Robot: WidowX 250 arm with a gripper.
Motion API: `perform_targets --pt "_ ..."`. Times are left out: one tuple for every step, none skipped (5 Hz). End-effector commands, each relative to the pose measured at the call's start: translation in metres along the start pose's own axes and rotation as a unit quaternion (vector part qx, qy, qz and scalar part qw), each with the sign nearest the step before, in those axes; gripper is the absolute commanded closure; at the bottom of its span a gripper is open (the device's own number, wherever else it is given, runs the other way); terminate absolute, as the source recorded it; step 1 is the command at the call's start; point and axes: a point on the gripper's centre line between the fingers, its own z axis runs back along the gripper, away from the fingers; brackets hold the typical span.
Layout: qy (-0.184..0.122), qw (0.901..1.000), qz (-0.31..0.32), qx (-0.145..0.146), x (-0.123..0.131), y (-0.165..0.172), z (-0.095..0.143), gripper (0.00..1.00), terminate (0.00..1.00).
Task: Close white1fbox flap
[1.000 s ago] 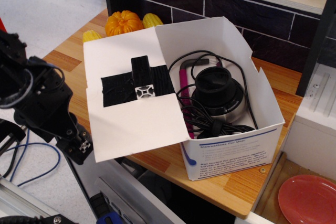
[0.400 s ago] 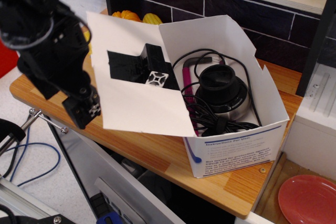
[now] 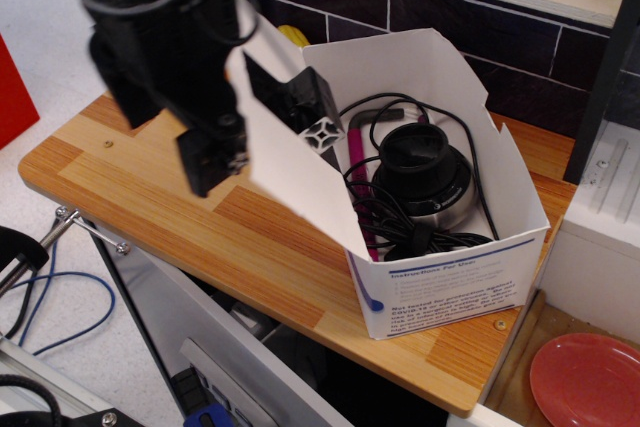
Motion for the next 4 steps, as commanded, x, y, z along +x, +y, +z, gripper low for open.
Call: perform_targets --pt "-0.006 0.9998 -0.001 0.018 0.047 -0.014 0.013 0.00 0.00" --pt "-0.004 0.9997 0.022 0.011 0.077 -0.028 0.010 0.00 0.00" --pt "-0.007 0.9994 0.032 0.003 0.093 -0.038 0.000 0.00 0.00" --pt "-0.012 0.9990 0.041 -0.010 0.101 -0.053 -0.017 0.00 0.00"
